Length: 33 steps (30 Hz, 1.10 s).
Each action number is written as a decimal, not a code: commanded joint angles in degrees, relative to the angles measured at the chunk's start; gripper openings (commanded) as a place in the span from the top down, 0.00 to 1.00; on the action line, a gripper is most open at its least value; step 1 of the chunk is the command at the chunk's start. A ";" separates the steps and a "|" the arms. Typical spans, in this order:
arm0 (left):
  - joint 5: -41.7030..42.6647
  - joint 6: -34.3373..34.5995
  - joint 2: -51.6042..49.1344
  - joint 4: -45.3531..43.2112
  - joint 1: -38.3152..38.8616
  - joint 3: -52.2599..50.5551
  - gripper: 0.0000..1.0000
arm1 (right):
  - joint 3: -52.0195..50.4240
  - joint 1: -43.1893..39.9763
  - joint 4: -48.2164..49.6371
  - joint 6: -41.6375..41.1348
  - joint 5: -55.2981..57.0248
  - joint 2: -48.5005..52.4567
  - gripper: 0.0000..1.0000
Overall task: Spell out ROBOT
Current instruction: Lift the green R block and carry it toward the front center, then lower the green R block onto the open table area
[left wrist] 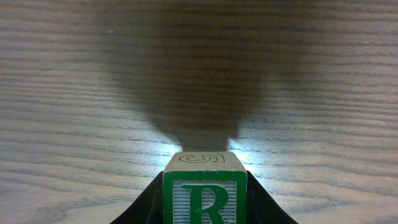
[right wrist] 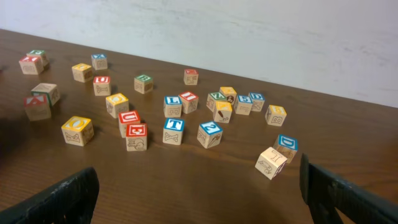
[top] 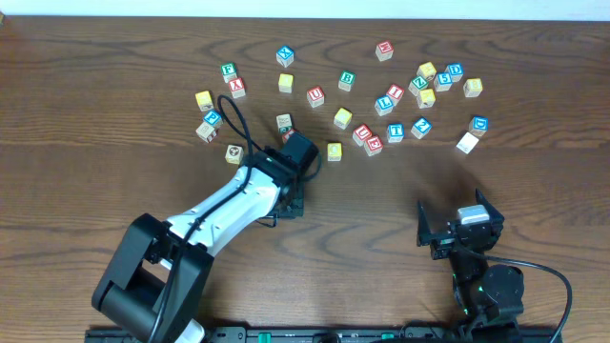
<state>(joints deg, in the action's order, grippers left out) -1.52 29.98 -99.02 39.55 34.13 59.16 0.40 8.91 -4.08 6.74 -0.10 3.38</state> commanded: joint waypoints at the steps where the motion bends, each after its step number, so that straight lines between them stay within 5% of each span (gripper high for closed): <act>1: -6.73 2.56 0.02 -0.35 1.86 -0.55 0.93 | -0.09 -0.35 -0.24 0.61 0.11 0.02 0.01; 33: -7.13 2.95 0.00 -5.79 2.43 -2.01 0.92 | -0.09 -0.35 -0.24 0.61 0.11 0.02 0.01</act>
<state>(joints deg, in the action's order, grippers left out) -7.66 31.99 -99.02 33.91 36.60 58.52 0.40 8.91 -4.08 6.74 -0.10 3.38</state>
